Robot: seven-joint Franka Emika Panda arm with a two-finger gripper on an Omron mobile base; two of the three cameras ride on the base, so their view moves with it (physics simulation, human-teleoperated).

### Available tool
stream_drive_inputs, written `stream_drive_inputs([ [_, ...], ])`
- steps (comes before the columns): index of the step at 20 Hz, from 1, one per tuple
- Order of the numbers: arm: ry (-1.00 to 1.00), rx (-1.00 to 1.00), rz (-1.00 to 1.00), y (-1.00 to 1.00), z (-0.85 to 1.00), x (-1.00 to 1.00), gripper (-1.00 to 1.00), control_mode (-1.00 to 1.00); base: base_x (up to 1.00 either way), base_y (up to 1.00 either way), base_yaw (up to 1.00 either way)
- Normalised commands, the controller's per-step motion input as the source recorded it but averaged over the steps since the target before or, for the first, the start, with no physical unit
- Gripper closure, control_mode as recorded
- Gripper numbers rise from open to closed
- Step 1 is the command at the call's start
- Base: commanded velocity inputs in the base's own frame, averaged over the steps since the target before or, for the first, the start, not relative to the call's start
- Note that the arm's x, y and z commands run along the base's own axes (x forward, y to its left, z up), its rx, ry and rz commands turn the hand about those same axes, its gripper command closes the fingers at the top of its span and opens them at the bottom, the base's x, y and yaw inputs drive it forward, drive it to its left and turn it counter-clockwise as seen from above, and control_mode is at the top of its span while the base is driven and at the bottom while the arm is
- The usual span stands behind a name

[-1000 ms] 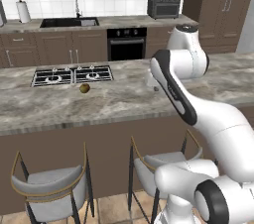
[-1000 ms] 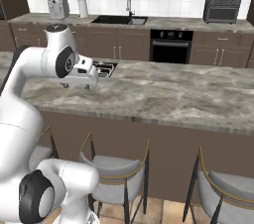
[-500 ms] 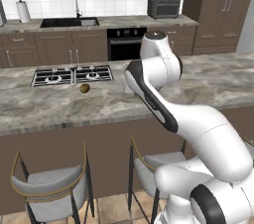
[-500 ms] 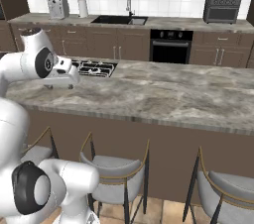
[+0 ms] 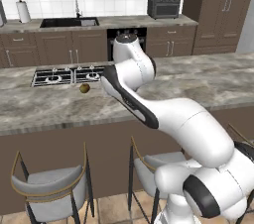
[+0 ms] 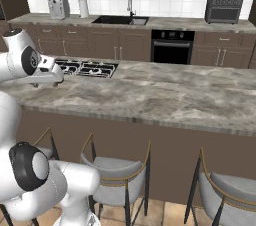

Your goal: Place the apple in the correct fridge rack based on whether it is a fruit or vegetable. Finally, close the fridge door.

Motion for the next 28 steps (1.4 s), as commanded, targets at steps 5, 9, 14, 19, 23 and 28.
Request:
stream_drive_inputs([
  [5, 0.00, 0.00, 0.02, 0.41, -0.07, 0.45, -1.00, -1.00, 0.00, 0.00, 0.00],
  [9, 0.00, 0.00, 0.03, 0.36, -0.22, 0.56, -1.00, -1.00, 0.00, 0.00, 0.00],
  [14, 0.00, 0.00, 0.05, 0.21, -0.41, 0.52, -1.00, -1.00, 0.00, 0.00, 0.00],
  [19, -0.07, 0.00, 0.04, 0.06, -0.51, 0.34, -1.00, -1.00, 0.00, 0.00, 0.00],
  [23, -0.09, 0.00, 0.02, 0.08, -0.34, 0.28, -1.00, -1.00, 0.00, 0.00, 0.00],
  [28, -0.05, 0.01, 0.01, 0.08, -0.17, 0.34, -1.00, -1.00, 0.00, 0.00, 0.00],
])
